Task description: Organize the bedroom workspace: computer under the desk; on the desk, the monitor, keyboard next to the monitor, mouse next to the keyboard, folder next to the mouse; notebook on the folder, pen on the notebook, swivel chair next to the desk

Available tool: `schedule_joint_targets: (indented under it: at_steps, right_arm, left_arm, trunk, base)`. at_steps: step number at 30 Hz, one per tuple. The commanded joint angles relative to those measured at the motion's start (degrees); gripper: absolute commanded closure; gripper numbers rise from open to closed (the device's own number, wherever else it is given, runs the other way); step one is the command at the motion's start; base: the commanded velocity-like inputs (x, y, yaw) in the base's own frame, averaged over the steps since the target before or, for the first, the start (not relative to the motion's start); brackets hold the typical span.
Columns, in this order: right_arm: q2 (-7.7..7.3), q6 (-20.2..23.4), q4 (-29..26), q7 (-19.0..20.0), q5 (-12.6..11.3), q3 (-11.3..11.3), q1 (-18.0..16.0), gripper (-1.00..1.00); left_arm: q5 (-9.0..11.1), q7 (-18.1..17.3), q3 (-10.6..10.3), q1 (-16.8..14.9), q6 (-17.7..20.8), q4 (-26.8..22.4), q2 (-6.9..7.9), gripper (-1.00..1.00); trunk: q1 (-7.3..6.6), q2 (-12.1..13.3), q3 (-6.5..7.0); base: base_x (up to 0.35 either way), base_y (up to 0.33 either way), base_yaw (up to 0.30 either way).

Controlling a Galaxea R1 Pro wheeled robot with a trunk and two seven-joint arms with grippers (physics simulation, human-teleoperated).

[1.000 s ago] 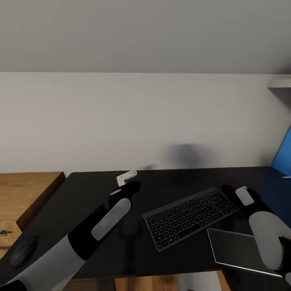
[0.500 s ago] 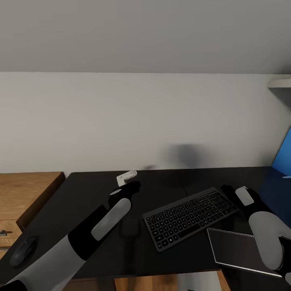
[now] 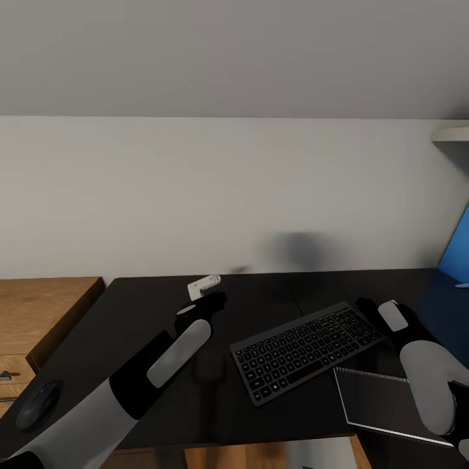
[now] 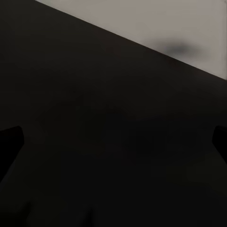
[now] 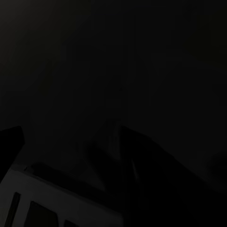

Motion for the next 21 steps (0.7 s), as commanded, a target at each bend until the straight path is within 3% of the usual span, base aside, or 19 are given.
schedule_joint_targets:
  at_steps: [1, 14, 21]
  right_arm:
    - [0.04, 0.39, -0.05, -0.4, -0.97, -0.15, 0.01, -1.0]
    - [0.08, 0.38, -0.05, -0.41, -0.92, -0.14, 0.0, -1.0]
    - [0.08, 0.38, -0.04, -0.44, -0.92, -0.14, 0.0, -1.0]
  left_arm:
    - [0.09, 0.33, -0.1, -0.08, 0.44, -0.08, 0.03, -1.0]
    - [0.07, 0.33, -0.11, -0.08, 0.44, -0.1, 0.03, -1.0]
    - [0.07, 0.33, -0.11, -0.08, 0.44, -0.1, 0.03, -1.0]
  trunk:
    - [0.0, -0.03, -0.07]
    - [-2.64, 4.79, 2.08]
    - [-2.64, 4.79, 2.08]
  base:
    - [0.0, 0.0, 0.0]
    - [0.0, 0.0, 0.0]
    - [0.0, 0.0, 0.0]
